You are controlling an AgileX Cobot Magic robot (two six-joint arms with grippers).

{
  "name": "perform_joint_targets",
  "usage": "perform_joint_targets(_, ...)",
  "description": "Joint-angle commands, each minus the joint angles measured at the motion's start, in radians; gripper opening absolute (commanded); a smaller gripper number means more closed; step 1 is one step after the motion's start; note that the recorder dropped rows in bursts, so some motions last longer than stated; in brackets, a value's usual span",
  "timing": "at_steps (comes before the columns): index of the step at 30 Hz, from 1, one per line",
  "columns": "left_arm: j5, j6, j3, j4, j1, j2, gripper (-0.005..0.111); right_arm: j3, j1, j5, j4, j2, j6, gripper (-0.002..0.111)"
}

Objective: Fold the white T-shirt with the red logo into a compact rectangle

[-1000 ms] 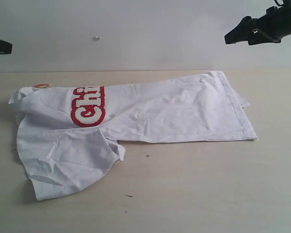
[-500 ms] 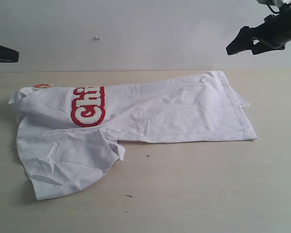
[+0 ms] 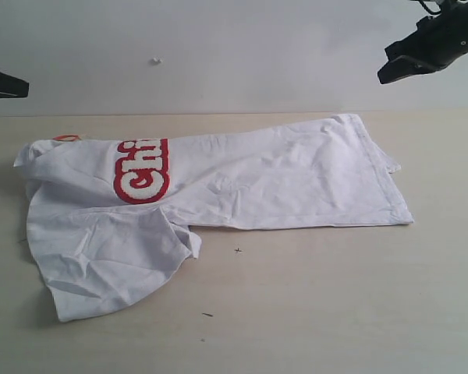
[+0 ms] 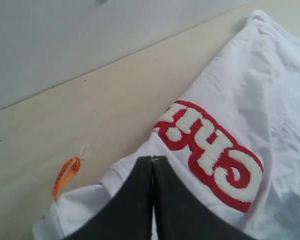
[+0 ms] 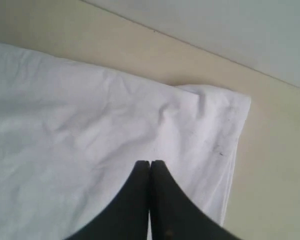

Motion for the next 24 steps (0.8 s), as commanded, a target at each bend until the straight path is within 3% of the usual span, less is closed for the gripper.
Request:
perform_joint_targets(1, 0.045, -0.182, 0.002, -0.009, -0.003, -0.001, 0.002, -0.010, 0.003, 0.067, -0.009, -0.017, -0.049, 0.000)
perform_joint_targets(3, 0.093, -0.282, 0.002, -0.016, -0.003, -0.001, 0.001, -0.010, 0.005, 0.088, -0.035, -0.015, -0.040, 0.000)
perform_joint_targets(5, 0.181, -0.204, 0.000, -0.008, -0.010, -0.001, 0.000, -0.010, 0.009, 0.114, -0.107, -0.015, 0.010, 0.000)
perform_joint_targets(9, 0.188, -0.161, 0.000, 0.022, -0.049, -0.005, 0.000, -0.010, 0.002, 0.139, -0.237, -0.013, 0.126, 0.001)
perform_joint_targets(12, 0.188, -0.140, 0.000, 0.096, -0.112, -0.005, 0.000, 0.002, -0.021, 0.139, -0.235, -0.013, 0.190, 0.014)
perform_joint_targets(13, 0.188, -0.138, 0.000, 0.183, -0.151, -0.005, 0.000, 0.016, -0.029, 0.139, -0.232, -0.013, 0.194, 0.017)
perform_joint_targets(15, 0.141, -0.162, 0.000, 0.354, -0.210, -0.005, 0.000, 0.052, -0.029, 0.139, -0.225, -0.013, 0.167, 0.015)
perform_joint_targets(17, 0.066, -0.241, 0.014, 0.498, -0.282, -0.005, 0.000, 0.108, -0.024, 0.139, -0.194, -0.013, 0.089, 0.003)
perform_joint_targets(24, 0.089, -0.342, 0.054, 0.594, -0.436, -0.014, 0.000, 0.180, 0.013, 0.112, -0.183, -0.013, 0.053, 0.000)
